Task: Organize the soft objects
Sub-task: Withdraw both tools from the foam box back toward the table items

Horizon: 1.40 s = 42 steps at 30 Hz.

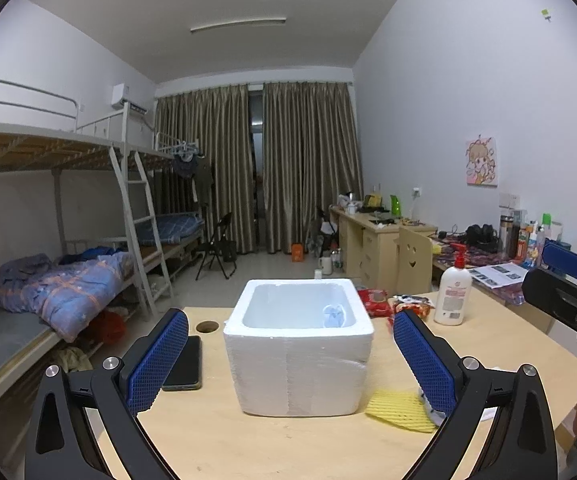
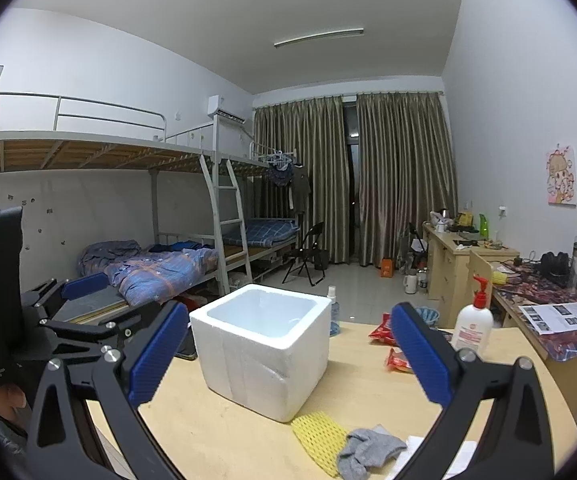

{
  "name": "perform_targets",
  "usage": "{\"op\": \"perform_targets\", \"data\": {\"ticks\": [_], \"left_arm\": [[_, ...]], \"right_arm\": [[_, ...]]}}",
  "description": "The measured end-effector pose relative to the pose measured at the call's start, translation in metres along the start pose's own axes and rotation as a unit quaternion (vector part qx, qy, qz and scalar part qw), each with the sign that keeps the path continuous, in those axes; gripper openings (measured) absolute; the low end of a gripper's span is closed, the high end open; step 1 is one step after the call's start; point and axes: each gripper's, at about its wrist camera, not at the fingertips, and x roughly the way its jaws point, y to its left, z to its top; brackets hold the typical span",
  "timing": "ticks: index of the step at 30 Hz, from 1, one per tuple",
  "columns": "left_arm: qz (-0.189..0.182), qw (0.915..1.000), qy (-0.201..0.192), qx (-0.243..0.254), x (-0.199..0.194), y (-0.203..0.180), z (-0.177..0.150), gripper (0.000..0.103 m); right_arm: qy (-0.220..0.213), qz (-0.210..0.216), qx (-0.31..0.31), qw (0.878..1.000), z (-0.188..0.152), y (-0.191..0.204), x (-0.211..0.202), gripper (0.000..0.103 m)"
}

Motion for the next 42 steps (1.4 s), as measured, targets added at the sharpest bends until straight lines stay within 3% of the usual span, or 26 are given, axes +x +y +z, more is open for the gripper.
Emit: {"op": "perform_targets", "data": {"ticks": [22,42], "left_arm": [[-0.067,0.9973,-0.028,0.005,-0.069,-0.027,-0.023,0.103],[-0.125,0.992,-0.008,0.016,-0.058,-0.048,-0.06,0.103]], "right_arm": [[-0.03,-0.056,-0.002,0.998,-0.035,0.008,-0.08,0.103],[-0.011,-0.104,0.016,0.994,-0.065,-0.004,-0.091,0.103]]}}
